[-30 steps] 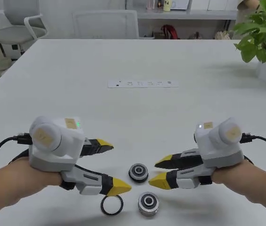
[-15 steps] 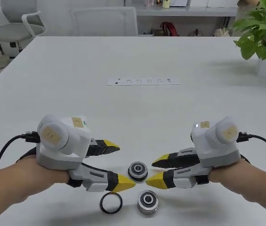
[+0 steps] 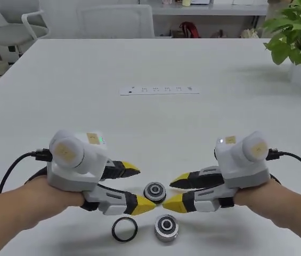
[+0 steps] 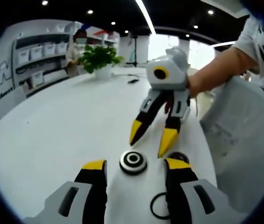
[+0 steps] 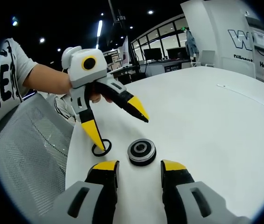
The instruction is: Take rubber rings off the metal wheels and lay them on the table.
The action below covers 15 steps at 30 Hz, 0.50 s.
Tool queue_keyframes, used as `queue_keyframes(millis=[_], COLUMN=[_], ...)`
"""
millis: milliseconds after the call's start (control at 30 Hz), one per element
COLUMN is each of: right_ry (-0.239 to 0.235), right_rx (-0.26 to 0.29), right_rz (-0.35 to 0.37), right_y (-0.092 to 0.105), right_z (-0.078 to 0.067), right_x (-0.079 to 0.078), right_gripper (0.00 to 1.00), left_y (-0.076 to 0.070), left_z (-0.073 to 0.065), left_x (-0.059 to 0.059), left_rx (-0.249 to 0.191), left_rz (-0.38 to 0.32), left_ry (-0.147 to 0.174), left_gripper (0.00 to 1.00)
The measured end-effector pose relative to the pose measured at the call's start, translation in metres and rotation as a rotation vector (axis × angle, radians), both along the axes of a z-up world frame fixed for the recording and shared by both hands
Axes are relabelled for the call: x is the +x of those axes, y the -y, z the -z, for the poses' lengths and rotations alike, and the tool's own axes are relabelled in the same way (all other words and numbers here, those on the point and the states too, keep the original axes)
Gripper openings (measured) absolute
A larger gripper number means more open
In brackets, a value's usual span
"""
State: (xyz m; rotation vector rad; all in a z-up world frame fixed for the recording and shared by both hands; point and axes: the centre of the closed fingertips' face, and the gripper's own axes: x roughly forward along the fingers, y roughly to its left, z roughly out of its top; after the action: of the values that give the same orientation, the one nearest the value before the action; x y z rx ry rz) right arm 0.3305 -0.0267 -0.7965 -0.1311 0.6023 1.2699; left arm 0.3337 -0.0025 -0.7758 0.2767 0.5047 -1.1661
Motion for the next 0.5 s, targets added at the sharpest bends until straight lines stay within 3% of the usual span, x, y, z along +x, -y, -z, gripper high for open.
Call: queue_keyframes(millis=[500], right_ry=[-0.003], right_rx=[0.008], right_rz=[0.003], right_y=[-0.0002], right_z=[0.0002], right_x=[-0.0008], right_gripper=[0.34], left_y=[0.0053], left_z=[0.0052], left_x=[0.0050], left_rx=[0.015], left_rz=[-0.001], left_ry=[0.010], left_gripper=[0.37])
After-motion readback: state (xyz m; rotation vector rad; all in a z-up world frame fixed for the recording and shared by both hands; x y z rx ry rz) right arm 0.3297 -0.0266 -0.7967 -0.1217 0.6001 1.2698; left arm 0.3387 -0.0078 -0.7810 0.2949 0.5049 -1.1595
